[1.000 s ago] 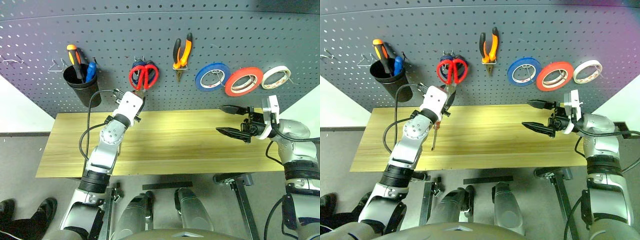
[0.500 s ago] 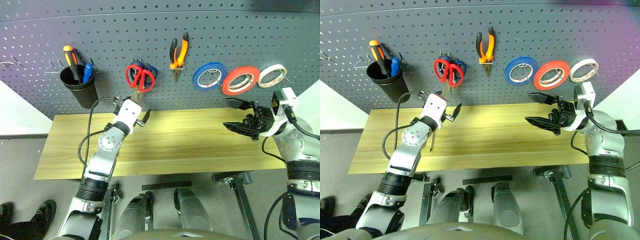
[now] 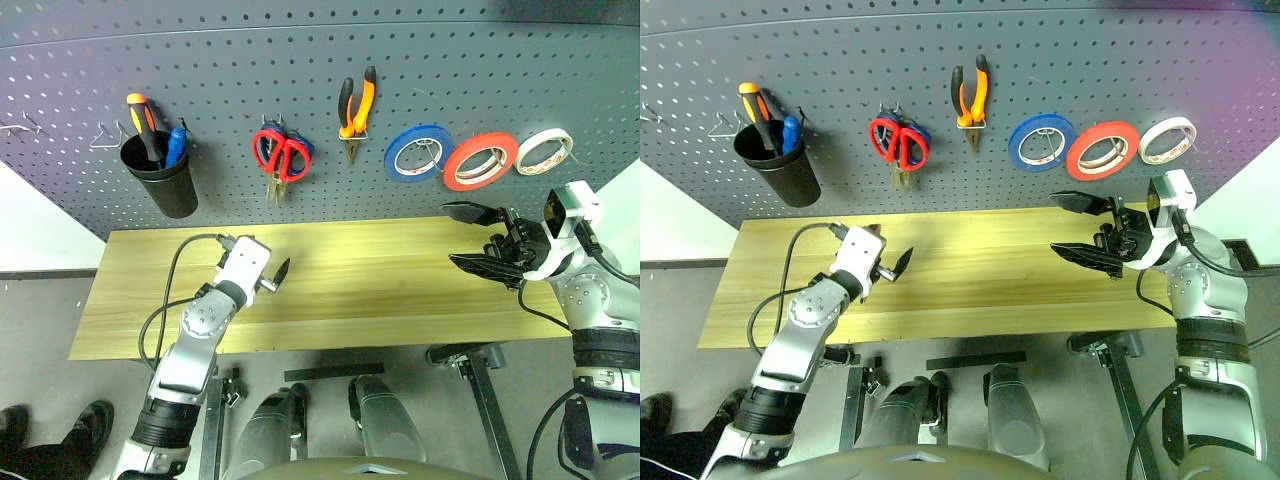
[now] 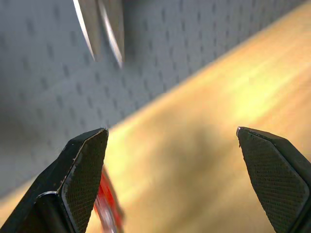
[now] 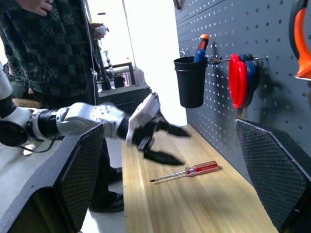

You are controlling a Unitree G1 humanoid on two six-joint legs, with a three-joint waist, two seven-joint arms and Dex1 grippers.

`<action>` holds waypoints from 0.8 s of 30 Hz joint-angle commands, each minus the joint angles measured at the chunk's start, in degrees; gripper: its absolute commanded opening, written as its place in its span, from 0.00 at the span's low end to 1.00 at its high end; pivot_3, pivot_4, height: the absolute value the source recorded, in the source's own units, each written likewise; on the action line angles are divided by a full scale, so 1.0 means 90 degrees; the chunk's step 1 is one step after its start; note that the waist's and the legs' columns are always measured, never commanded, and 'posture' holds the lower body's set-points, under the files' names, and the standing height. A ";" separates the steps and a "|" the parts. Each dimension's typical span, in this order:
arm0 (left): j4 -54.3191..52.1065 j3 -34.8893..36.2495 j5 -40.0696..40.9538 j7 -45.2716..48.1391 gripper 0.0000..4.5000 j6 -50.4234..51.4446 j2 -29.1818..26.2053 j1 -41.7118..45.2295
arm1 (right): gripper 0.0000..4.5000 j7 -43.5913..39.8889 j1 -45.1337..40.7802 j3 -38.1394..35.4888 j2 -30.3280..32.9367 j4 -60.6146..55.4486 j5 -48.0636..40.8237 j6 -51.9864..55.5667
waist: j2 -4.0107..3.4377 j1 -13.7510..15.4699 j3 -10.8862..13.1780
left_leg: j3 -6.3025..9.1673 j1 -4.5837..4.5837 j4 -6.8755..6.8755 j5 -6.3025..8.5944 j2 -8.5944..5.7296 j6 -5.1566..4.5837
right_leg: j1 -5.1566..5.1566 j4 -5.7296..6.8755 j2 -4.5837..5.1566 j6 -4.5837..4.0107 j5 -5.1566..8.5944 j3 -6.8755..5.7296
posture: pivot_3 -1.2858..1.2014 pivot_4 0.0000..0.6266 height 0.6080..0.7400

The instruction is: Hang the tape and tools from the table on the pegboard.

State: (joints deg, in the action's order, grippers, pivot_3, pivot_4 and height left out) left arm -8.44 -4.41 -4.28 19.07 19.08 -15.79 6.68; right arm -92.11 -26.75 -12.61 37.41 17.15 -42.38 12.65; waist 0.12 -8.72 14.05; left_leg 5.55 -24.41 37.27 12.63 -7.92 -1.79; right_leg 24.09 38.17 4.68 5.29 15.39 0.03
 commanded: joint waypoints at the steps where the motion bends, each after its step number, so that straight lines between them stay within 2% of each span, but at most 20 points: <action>1: 0.0128 0.0489 0.0258 -0.0243 0.99 0.0450 0.0087 0.0054 | 1.00 -0.0043 0.0030 -0.0043 0.0007 -0.0305 -0.0106 -0.0087 | 0.0000 -0.0002 -0.0001 | 0.0000 0.0000 0.0001 0.0000 0.0000 0.0000 | 0.0000 0.0000 0.0000 0.0000 0.0000 0.0000 | 0.40 0.31 1.00; 5: 0.0423 0.1003 0.0555 -0.0572 0.99 0.1070 0.0255 0.0423 | 1.00 -0.0043 0.0118 0.0199 0.0059 -0.0400 -0.0003 -0.0244 | 0.0001 0.0010 -0.0001 | 0.0000 -0.0001 0.0002 0.0000 0.0000 0.0000 | 0.0001 0.0000 0.0000 0.0000 -0.0001 -0.0001 | 0.40 0.32 1.00; 15: 0.1922 0.1769 0.0740 -0.1174 0.99 0.1553 -0.0072 0.1768 | 1.00 -0.0043 0.0134 0.0735 0.0176 -0.0066 0.0524 -0.0936 | 0.0005 0.0000 -0.0003 | -0.0004 0.0000 0.0003 -0.0001 0.0000 0.0000 | 0.0001 0.0002 -0.0001 0.0002 -0.0002 -0.0001 | 0.40 0.35 1.00; 20: 0.3206 0.2004 0.0973 -0.1315 0.99 0.1553 -0.0075 0.2670 | 1.00 -0.0043 0.0121 0.0819 0.0261 -0.0086 0.0532 -0.0969 | 0.0007 0.0028 -0.0001 | -0.0004 0.0000 0.0005 -0.0001 0.0000 0.0000 | -0.0001 0.0001 -0.0001 0.0004 -0.0003 -0.0002 | 0.40 0.37 1.00; 24: 0.4176 0.2031 0.1142 -0.1437 0.99 0.2091 0.0090 0.3467 | 1.00 -0.0043 0.0148 0.0875 0.0349 -0.0208 0.0562 -0.0923 | 0.0015 0.0007 0.0003 | -0.0006 -0.0002 0.0007 0.0001 -0.0001 -0.0003 | -0.0002 0.0000 0.0000 0.0007 -0.0004 -0.0002 | 0.39 0.39 1.00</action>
State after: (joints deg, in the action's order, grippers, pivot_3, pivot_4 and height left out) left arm 27.75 13.20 4.80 6.52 36.03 -14.94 36.07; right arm -92.30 -25.17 -4.63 39.38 17.10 -37.06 4.64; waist 0.26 -8.66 14.09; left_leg 5.50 -24.42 37.34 12.64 -7.93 -1.82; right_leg 24.07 38.17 4.68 5.35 15.35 0.01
